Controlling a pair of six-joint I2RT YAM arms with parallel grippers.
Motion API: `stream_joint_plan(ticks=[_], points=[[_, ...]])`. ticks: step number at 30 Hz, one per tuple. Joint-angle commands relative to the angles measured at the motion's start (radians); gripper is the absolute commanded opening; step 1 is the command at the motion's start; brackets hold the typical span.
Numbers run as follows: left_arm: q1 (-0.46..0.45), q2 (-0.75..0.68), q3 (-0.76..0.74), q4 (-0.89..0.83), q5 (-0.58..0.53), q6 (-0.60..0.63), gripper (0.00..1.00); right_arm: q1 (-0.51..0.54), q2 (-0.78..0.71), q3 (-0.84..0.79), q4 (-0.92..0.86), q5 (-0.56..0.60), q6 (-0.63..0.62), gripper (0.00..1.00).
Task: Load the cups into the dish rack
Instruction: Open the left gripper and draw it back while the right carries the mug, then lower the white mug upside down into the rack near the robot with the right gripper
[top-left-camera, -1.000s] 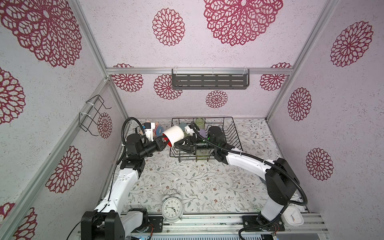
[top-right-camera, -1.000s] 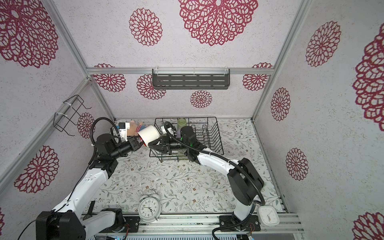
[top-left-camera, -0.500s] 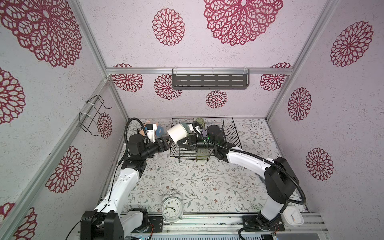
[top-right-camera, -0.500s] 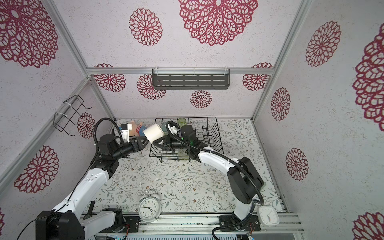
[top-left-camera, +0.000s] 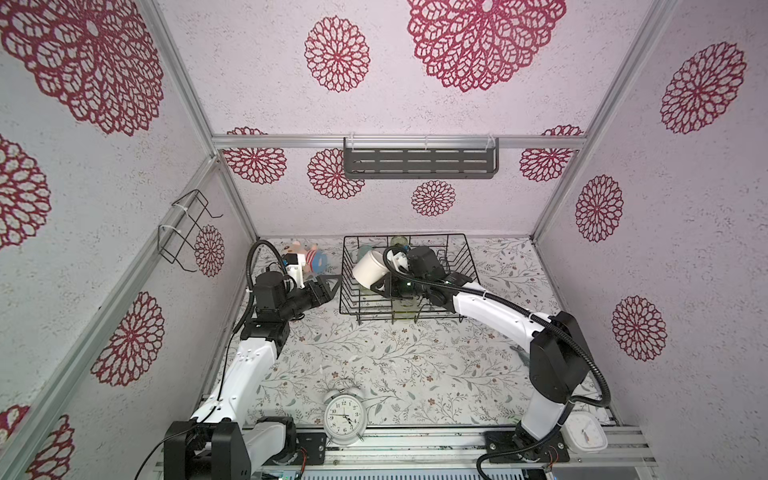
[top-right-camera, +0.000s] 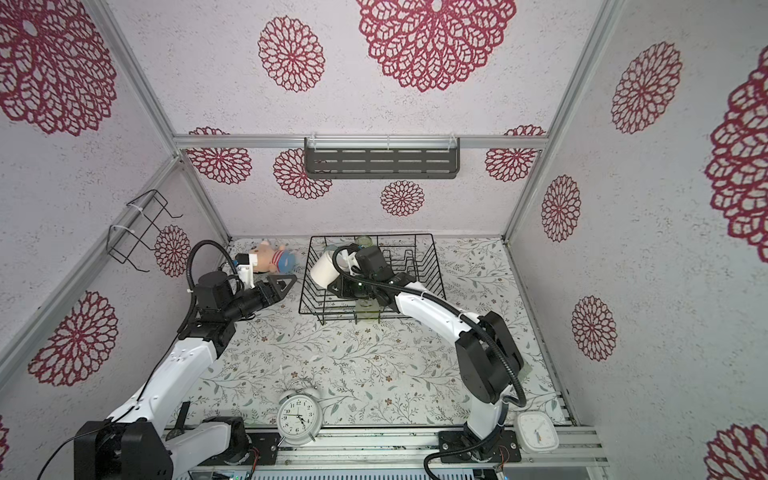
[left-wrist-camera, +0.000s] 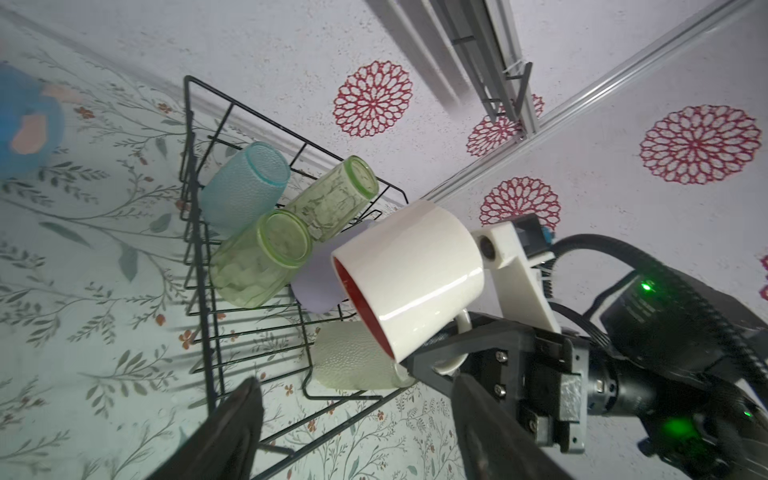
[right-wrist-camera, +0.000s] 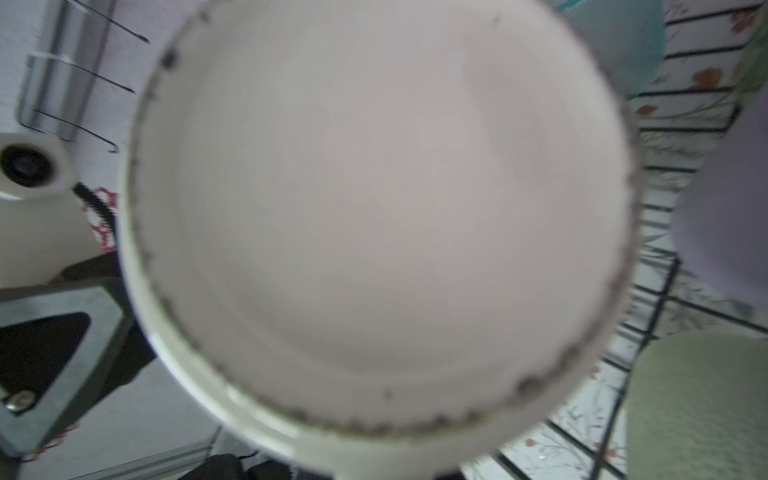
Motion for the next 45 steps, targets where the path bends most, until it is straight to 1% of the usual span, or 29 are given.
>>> stream_joint_plan(ticks=[1,6,13,17,28,36,45], points=[[0.019,-0.032,0.004,-0.1,-0.067,0.009,0.76,0.011,-0.016,0.098,-0.104,0.097,-0.265,0.0],[0.047,-0.04,-0.008,-0.158,-0.092,-0.009,0.76,0.024,0.03,0.182,-0.25,0.162,-0.424,0.0],[0.07,-0.038,-0.003,-0.234,-0.142,-0.022,0.76,0.066,0.107,0.308,-0.4,0.278,-0.52,0.0],[0.081,-0.026,-0.008,-0.248,-0.156,-0.032,0.76,0.077,0.147,0.374,-0.456,0.305,-0.525,0.0],[0.097,0.023,-0.016,-0.241,-0.146,-0.055,0.76,0.122,0.28,0.549,-0.615,0.4,-0.526,0.0],[0.106,0.078,-0.002,-0.247,-0.133,-0.075,0.76,0.138,0.398,0.718,-0.722,0.427,-0.511,0.0],[0.107,0.118,-0.003,-0.235,-0.107,-0.089,0.76,0.14,0.465,0.787,-0.766,0.477,-0.524,0.0]])
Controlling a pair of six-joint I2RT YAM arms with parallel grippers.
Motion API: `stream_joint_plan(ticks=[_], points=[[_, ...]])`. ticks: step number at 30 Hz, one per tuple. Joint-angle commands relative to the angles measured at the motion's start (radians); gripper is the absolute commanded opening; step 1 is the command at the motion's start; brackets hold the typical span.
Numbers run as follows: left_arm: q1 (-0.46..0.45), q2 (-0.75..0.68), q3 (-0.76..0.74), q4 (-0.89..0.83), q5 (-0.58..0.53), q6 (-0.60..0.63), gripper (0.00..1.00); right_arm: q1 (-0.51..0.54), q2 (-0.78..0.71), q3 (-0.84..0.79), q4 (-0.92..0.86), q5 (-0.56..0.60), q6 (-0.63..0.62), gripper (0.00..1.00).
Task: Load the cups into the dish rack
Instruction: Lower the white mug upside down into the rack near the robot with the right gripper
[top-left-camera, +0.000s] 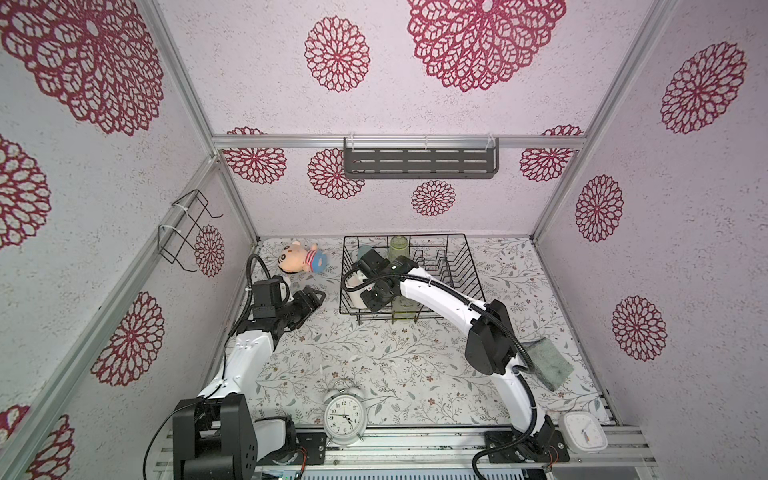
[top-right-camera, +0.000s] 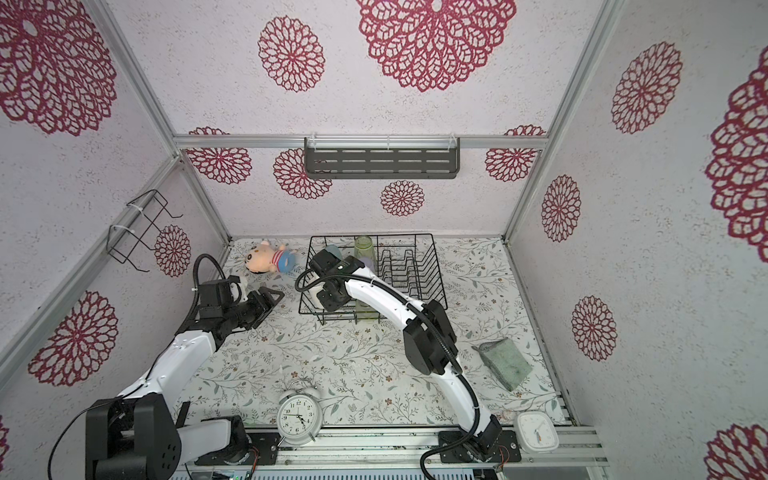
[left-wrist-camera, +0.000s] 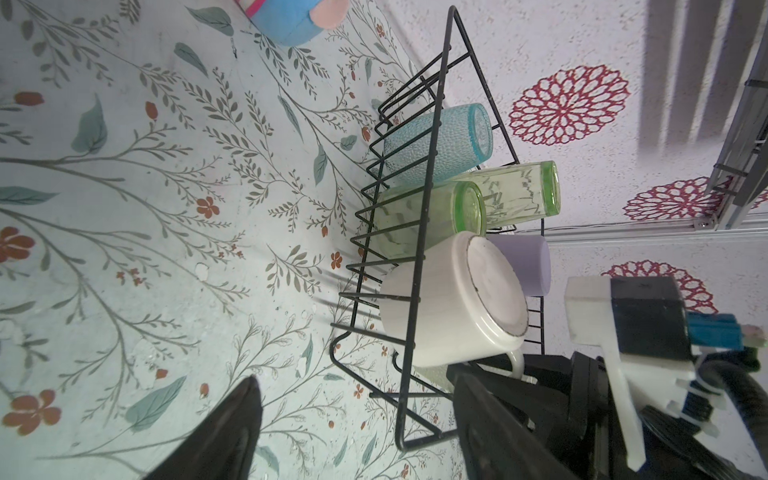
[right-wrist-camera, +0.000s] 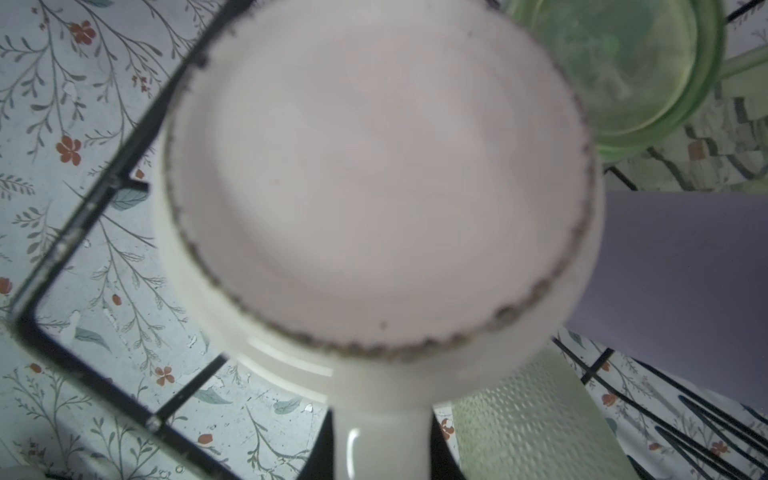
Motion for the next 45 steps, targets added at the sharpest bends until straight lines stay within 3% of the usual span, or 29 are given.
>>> stream_joint_plan(ticks=[1,21,28,38,45], points=[[0.008,0.009,0.002,0.014,0.019,-0.008,0.76,0.001,-0.017,0.069,0.002,0.05,-0.015,0.0],[0.007,0.009,0.014,-0.016,0.014,-0.01,0.76,-0.017,0.028,0.08,0.027,0.072,-0.187,0.0],[0.007,-0.016,0.029,-0.072,-0.02,0.012,0.76,-0.051,0.04,0.079,0.002,-0.068,-0.233,0.05],[0.007,-0.028,0.029,-0.09,-0.026,0.01,0.76,-0.056,0.063,0.082,-0.003,-0.061,-0.272,0.16],[0.007,-0.043,0.027,-0.105,-0.037,0.016,0.76,-0.056,0.064,0.082,-0.002,-0.08,-0.306,0.18]])
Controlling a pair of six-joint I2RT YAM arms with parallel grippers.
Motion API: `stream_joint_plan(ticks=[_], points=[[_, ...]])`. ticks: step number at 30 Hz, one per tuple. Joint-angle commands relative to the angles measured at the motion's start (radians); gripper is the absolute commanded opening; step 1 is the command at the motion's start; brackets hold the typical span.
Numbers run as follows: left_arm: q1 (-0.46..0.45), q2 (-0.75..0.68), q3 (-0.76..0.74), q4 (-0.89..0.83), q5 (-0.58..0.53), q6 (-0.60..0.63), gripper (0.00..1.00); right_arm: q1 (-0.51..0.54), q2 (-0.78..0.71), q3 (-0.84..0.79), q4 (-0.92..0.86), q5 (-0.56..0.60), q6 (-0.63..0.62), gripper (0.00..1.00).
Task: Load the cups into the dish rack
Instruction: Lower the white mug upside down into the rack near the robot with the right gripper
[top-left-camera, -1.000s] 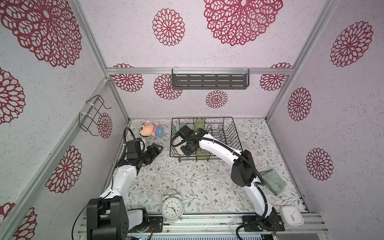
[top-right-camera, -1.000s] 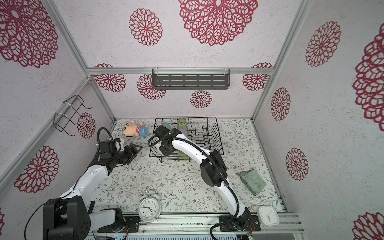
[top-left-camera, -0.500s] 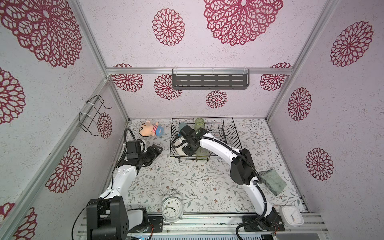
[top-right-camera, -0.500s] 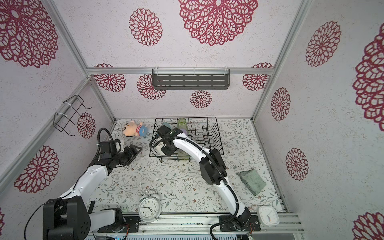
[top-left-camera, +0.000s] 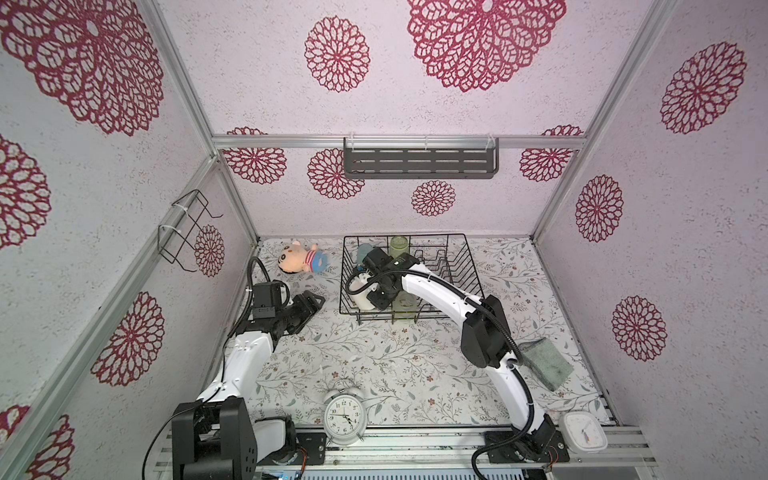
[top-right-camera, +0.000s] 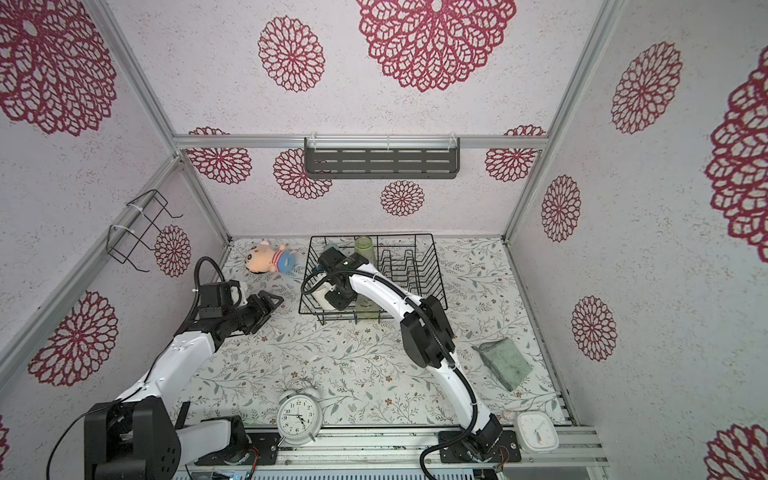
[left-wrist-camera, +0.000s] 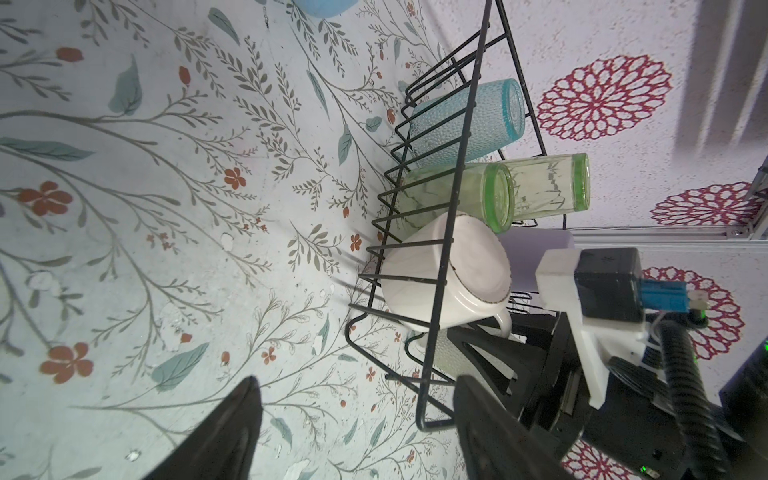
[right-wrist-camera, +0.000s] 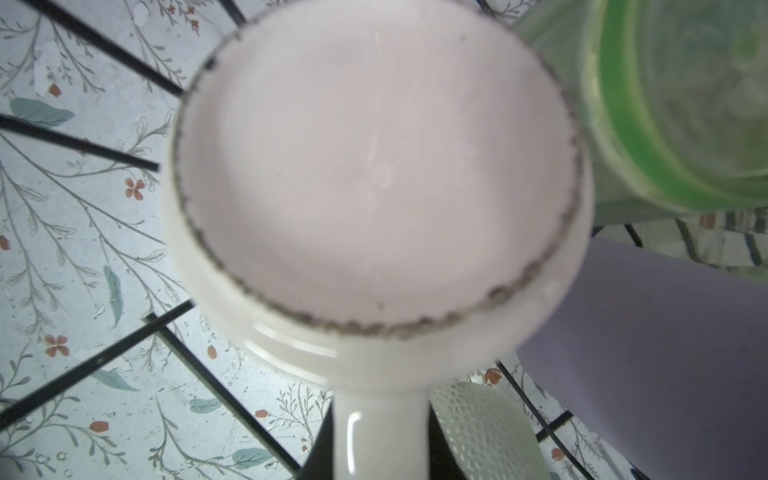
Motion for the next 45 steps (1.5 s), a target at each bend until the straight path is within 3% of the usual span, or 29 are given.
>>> stream_joint_plan(ticks=[1,6,11,20,24,34,45], points=[[0.007,-0.024,0.023,-0.013,-0.012,0.017,0.76,-0.002,-0.003,0.051,0.001,-0.03,-0.047,0.17],[0.006,-0.024,0.024,-0.014,-0.012,0.017,0.76,-0.005,-0.008,0.045,-0.007,-0.088,-0.117,0.15],[0.008,-0.024,0.024,-0.016,-0.011,0.018,0.76,-0.005,0.002,0.048,0.003,-0.049,-0.149,0.16],[0.006,-0.02,0.021,-0.013,-0.014,0.015,0.76,-0.006,0.005,0.048,-0.006,0.031,-0.158,0.3],[0.006,-0.02,0.018,-0.011,-0.014,0.014,0.76,-0.007,-0.002,0.047,-0.005,0.036,-0.162,0.3],[0.007,-0.015,0.015,-0.004,-0.011,0.009,0.76,-0.007,-0.013,0.048,-0.009,0.07,-0.165,0.18],[0.007,-0.018,0.015,-0.005,-0.008,0.006,0.76,-0.007,-0.028,0.048,-0.025,0.185,-0.169,0.21]])
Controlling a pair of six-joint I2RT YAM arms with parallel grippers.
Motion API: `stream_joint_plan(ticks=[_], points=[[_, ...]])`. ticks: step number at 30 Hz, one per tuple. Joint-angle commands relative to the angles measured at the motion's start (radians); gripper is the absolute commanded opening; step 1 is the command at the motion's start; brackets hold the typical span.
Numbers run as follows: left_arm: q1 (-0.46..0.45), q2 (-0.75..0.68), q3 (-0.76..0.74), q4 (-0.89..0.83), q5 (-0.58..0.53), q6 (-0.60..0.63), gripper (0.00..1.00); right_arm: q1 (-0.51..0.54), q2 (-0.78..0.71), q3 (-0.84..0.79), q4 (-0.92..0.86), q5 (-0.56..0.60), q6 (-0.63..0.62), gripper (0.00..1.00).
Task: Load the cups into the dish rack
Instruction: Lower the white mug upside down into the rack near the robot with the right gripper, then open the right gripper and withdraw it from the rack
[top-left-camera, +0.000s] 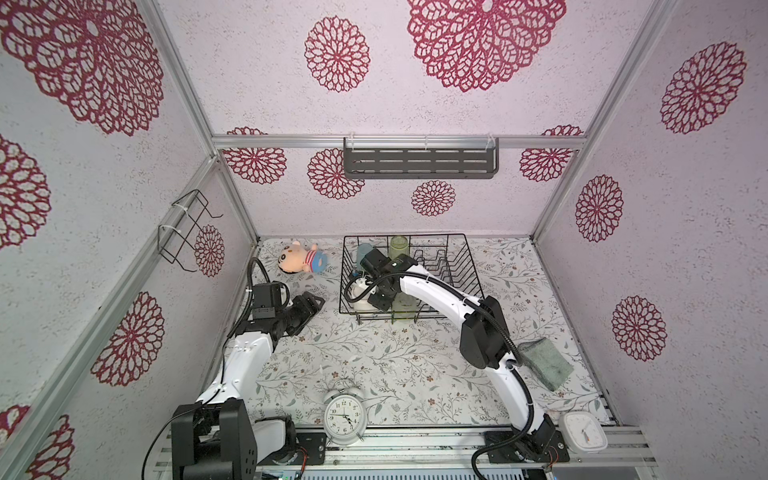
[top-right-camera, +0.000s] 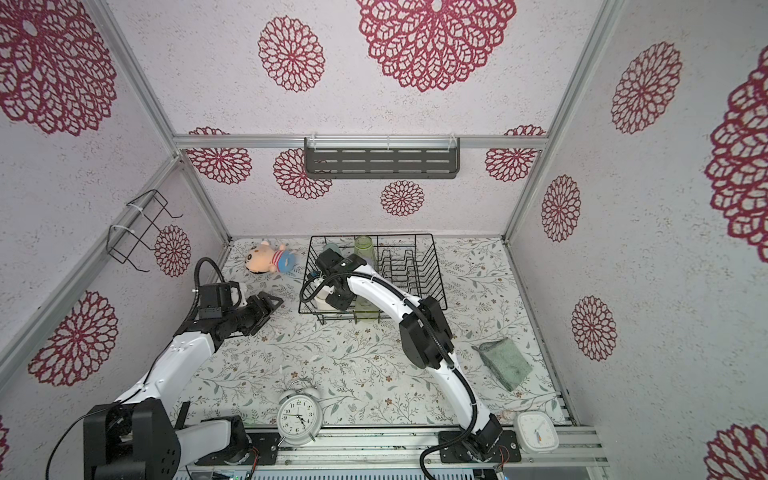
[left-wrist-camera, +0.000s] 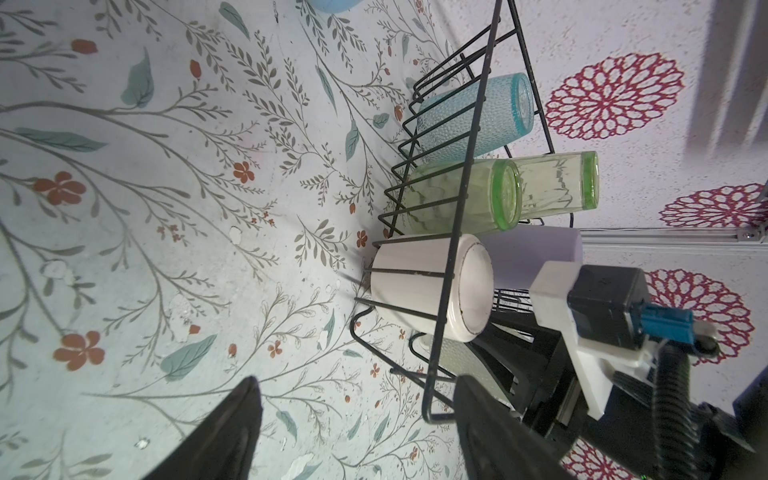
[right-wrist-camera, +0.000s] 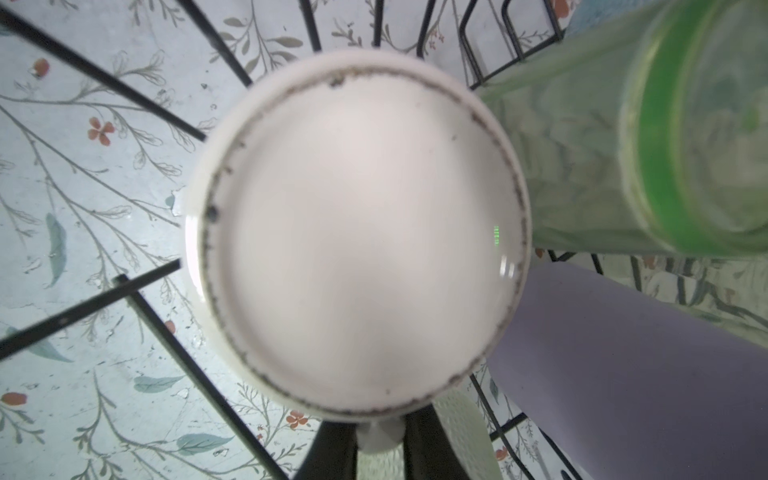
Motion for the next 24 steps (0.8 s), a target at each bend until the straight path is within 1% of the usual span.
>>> stream_joint_plan(ticks=[1,9,12,17,19,22,24], points=[[0.006,-0.013,0.016,0.012,-0.002,0.005,0.76,-0.016,-0.035,0.041,-0.015,0.106,0.004,0.21],[0.006,-0.019,0.017,0.009,-0.009,0.005,0.76,-0.011,-0.051,0.039,-0.018,0.13,0.009,0.26],[0.006,-0.017,0.016,0.009,-0.008,0.005,0.77,-0.007,-0.069,0.039,-0.013,0.115,0.01,0.29],[0.006,-0.022,0.019,0.005,-0.014,0.007,0.77,0.001,-0.107,0.041,-0.008,0.083,0.016,0.3],[0.006,-0.032,0.022,-0.009,-0.029,0.011,0.77,0.005,-0.128,0.04,-0.01,0.077,0.02,0.32],[0.001,-0.056,0.046,-0.072,-0.094,0.027,0.77,0.013,-0.164,0.043,-0.022,0.061,0.043,0.37],[-0.009,-0.078,0.065,-0.108,-0.13,0.058,0.77,0.013,-0.199,0.038,-0.033,0.037,0.065,0.4]])
